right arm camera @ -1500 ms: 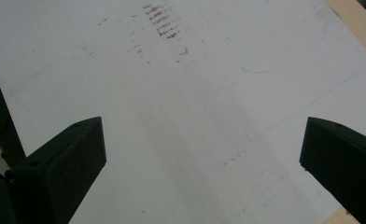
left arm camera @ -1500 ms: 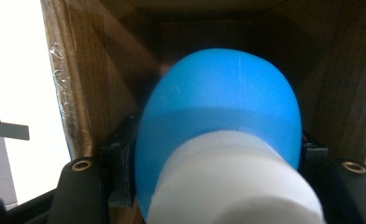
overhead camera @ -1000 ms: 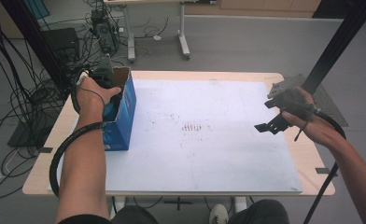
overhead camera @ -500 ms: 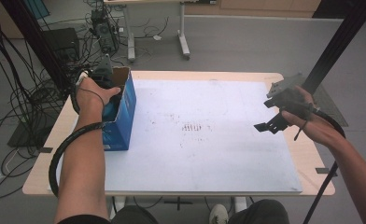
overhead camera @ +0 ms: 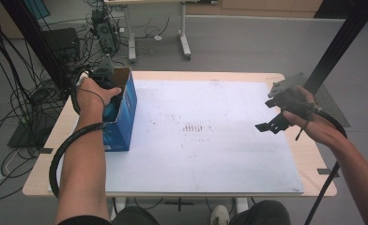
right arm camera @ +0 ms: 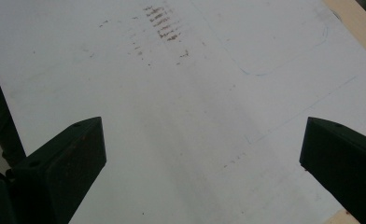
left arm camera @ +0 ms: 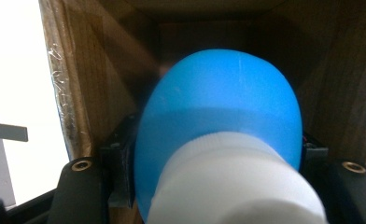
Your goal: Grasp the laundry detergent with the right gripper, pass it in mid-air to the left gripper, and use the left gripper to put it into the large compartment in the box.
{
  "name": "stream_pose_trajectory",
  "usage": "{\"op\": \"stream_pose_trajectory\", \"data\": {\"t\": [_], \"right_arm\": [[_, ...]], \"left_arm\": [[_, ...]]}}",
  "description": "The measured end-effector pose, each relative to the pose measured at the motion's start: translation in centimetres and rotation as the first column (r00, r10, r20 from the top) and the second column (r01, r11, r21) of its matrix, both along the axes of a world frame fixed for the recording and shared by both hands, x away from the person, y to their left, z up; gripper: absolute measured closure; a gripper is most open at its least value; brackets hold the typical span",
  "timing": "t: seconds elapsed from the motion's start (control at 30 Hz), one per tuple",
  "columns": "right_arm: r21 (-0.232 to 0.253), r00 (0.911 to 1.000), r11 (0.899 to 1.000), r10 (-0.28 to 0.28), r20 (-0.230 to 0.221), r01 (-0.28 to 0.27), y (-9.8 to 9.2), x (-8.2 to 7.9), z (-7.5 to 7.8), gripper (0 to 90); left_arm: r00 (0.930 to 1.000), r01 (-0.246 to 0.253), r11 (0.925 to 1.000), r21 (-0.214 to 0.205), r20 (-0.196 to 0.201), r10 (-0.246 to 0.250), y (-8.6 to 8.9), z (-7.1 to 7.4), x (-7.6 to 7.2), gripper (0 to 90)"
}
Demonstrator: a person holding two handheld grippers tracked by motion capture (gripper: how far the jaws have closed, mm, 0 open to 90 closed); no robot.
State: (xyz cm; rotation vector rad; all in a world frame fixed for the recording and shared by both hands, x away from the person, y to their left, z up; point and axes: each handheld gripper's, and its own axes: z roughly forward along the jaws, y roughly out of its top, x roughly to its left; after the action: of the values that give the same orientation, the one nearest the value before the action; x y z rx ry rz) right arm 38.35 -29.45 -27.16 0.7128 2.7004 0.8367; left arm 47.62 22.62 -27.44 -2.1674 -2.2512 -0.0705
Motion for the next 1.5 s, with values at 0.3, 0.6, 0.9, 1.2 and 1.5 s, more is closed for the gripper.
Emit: {"op": "stream_pose_trajectory", "data": {"t": [0.3,0.6,0.9,1.2,1.5], "right_arm": [[0.0,1.0,1.0,-0.003,0.002,0.003,-0.19,-0.09,0.1,0.3],[-0.005,1.0,1.0,-0.003,0.002,0.003,-0.32,-0.15,0.08,0.3],[-0.005,1.0,1.0,-0.005,0.001,0.005,-0.42,-0.19,0.15,0.3],[-0.006,1.0,1.0,-0.001,0.001,0.001,-0.27,-0.15,0.13,0.3],[0.0,1.0,1.0,0.002,0.001,-0.002,-0.09,-0.04,0.07,0.3]], "left_arm": [[1.0,0.0,1.0,0.001,0.001,0.0,-0.06,-0.01,-0.03,35.4],[1.0,-0.001,1.0,0.003,0.0,0.001,-0.12,-0.01,-0.04,35.4],[1.0,-0.003,1.0,0.001,0.0,0.003,-0.11,-0.04,-0.05,35.2],[1.0,-0.002,1.0,0.0,0.001,0.002,-0.06,-0.14,-0.03,35.3],[1.0,-0.003,1.0,-0.005,0.006,0.004,-0.06,-0.39,-0.15,31.6]]}}
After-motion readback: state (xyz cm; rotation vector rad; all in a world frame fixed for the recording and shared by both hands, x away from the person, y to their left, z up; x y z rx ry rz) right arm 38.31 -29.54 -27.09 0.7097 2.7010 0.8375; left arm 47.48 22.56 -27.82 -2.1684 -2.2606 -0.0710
